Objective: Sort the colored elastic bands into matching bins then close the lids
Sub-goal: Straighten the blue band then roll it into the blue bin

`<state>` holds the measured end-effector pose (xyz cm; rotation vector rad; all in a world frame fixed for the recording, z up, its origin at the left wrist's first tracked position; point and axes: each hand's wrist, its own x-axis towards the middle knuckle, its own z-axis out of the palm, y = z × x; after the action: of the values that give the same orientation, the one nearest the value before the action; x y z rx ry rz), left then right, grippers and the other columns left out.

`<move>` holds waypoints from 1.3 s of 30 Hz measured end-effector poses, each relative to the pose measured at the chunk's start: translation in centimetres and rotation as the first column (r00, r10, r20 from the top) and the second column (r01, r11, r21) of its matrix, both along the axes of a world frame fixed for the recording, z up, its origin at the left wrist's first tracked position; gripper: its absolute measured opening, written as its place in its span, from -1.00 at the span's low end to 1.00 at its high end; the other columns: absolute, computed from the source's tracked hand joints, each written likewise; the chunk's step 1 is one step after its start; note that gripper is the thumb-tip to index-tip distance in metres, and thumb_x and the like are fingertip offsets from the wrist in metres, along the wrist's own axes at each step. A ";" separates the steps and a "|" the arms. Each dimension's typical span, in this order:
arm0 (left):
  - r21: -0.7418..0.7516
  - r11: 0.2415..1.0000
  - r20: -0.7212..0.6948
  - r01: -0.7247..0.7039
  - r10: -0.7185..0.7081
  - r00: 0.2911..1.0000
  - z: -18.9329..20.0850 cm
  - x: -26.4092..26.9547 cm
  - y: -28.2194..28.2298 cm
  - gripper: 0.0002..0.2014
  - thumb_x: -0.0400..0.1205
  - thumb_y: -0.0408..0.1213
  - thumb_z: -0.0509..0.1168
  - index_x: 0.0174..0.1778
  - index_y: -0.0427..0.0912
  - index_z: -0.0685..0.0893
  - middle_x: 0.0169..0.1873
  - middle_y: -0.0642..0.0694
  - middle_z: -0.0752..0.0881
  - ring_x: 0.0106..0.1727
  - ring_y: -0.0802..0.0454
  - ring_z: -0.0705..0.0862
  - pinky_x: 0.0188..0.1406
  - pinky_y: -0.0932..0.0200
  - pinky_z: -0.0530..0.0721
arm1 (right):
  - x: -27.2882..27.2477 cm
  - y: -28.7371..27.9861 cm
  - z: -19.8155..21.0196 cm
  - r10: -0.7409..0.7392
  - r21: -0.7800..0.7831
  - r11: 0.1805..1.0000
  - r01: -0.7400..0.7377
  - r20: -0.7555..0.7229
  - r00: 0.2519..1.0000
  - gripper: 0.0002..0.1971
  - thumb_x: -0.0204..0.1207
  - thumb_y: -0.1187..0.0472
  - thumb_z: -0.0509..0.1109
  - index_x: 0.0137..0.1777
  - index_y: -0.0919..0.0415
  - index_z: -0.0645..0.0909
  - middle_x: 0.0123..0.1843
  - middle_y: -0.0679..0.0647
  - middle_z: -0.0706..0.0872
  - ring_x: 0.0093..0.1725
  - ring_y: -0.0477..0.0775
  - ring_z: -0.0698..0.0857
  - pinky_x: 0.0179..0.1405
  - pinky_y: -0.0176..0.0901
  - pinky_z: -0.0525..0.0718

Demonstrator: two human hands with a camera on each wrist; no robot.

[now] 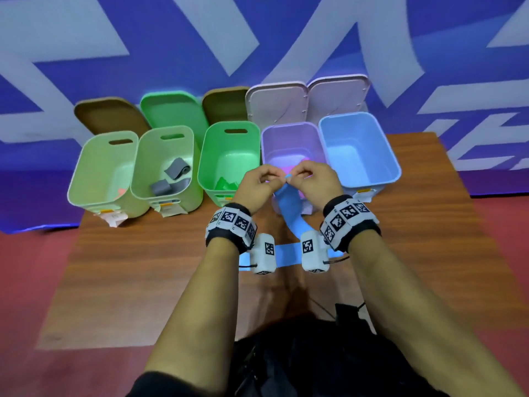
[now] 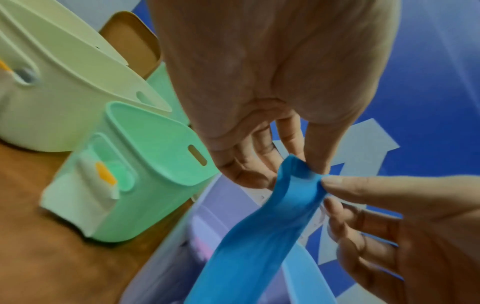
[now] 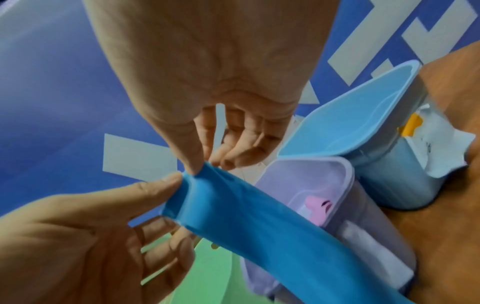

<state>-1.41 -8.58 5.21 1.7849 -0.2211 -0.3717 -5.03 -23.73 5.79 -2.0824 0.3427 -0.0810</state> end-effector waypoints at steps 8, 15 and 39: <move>-0.091 0.995 0.159 0.036 -0.021 0.987 4.7 1.0 -4.4 -0.84 0.59 -0.59 0.35 -0.02 -0.27 0.69 -0.34 0.02 0.67 -0.38 0.35 0.60 -0.25 0.45 0.56 | -0.8 -4.0 3.8 -0.184 0.126 0.979 0.162 0.193 0.964 -0.92 0.50 0.28 0.46 -0.14 0.07 0.67 -0.12 -0.06 0.75 -0.20 -0.13 0.63 -0.03 -0.31 0.60; -0.150 0.984 0.207 0.093 -0.061 0.976 6.8 1.4 -6.3 -0.78 0.60 -0.60 0.34 -0.08 -0.18 0.74 -0.26 0.17 0.79 -0.26 0.28 0.67 -0.18 0.36 0.62 | -1.1 -5.3 5.9 -0.199 0.255 0.960 0.117 0.325 0.924 -0.73 0.49 0.38 0.43 -0.12 -0.08 0.67 -0.13 0.07 0.76 -0.16 -0.08 0.65 -0.03 -0.36 0.63; -0.149 0.988 0.214 0.041 -0.009 0.977 6.4 1.8 -7.2 -0.90 0.56 -0.50 0.46 -0.04 -0.30 0.80 -0.22 -0.04 0.79 -0.23 0.24 0.71 -0.13 0.34 0.65 | -0.2 -5.9 5.4 -0.190 0.243 0.963 0.114 0.317 0.929 -0.93 0.56 0.31 0.47 -0.07 0.16 0.77 -0.16 -0.04 0.79 -0.19 -0.26 0.69 -0.08 -0.51 0.59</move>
<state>0.43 -15.79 11.63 1.6710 -0.4130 -0.1755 -5.25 -29.63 11.20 -1.7785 0.2877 -0.4693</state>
